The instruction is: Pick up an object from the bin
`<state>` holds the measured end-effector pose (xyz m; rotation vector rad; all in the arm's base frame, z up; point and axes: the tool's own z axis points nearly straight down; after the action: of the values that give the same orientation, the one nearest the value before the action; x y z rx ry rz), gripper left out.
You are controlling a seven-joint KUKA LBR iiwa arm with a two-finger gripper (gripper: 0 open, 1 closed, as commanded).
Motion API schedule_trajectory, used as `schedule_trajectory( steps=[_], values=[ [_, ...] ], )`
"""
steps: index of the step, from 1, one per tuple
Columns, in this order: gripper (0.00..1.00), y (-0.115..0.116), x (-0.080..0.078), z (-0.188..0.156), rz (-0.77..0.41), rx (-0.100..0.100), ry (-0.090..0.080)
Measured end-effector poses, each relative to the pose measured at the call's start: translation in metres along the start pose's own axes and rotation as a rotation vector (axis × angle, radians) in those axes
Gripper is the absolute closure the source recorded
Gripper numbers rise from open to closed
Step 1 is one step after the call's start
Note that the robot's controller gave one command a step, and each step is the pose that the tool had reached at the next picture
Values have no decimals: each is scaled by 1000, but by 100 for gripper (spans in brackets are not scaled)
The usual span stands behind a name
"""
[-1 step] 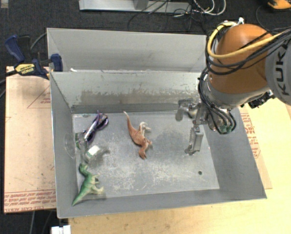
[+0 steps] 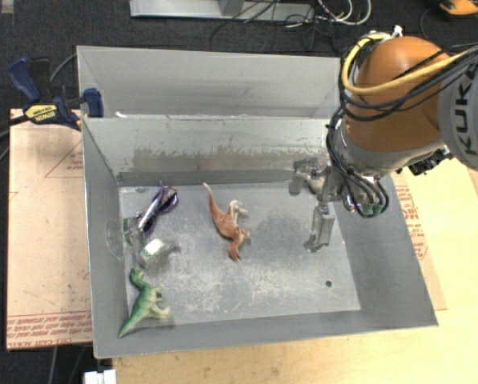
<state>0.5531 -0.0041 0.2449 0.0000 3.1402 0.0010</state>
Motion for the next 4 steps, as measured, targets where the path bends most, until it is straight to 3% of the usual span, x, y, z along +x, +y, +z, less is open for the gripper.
schedule_trajectory(
  steps=[1,2,3,4],
  values=[
    [0,57,-30,96,-108,-1,2],
    [0,64,-26,170,73,-3,-12],
    [100,42,-67,174,-219,-3,-2],
    [100,42,-67,174,-219,-3,-2]
  ],
)
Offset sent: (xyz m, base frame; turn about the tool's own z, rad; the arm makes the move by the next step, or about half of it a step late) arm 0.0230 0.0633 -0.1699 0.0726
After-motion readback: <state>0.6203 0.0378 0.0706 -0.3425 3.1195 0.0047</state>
